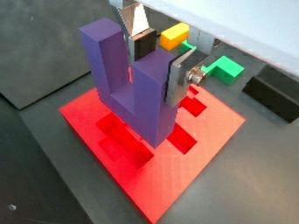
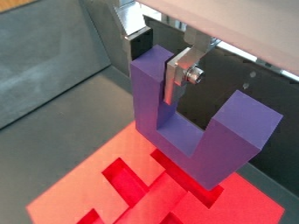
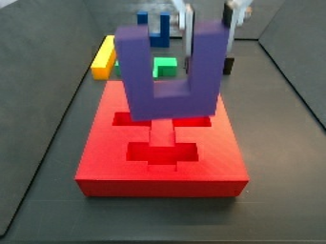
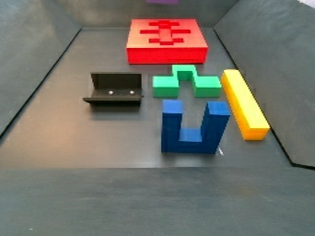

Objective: Pick up the purple object. Move up. Move to above the board. Insert the purple object.
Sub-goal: Insert the purple object.

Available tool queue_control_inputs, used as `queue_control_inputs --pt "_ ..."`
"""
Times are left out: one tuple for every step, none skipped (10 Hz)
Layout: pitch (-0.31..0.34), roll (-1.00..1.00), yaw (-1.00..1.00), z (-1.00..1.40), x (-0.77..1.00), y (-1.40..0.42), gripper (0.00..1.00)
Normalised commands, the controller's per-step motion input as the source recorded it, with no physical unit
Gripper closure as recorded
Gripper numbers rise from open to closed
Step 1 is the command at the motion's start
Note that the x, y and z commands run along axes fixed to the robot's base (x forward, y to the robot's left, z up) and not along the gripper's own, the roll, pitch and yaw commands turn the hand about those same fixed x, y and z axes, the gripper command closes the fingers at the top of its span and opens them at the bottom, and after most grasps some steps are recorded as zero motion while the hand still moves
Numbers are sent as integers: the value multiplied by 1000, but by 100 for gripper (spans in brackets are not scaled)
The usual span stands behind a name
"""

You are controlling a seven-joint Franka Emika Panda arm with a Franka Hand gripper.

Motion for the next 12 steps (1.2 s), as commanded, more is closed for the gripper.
queue_control_inputs --pt "-33 123 20 -474 0 -174 100" --pt "-20 147 34 -483 0 -154 100" --pt "-59 110 83 -543 -31 -120 100" --pt "-44 107 143 -494 0 -171 100" --pt "-9 146 123 -366 0 -177 100" --pt "0 181 11 -300 0 -174 100" --pt "0 86 0 -263 0 -91 100" --pt "0 39 0 -257 63 -29 100" --pt "0 56 0 -257 143 0 100" --pt "0 110 0 -226 229 0 100" --pt "9 137 0 -197 149 -14 100" --pt "39 151 0 -177 23 -17 100"
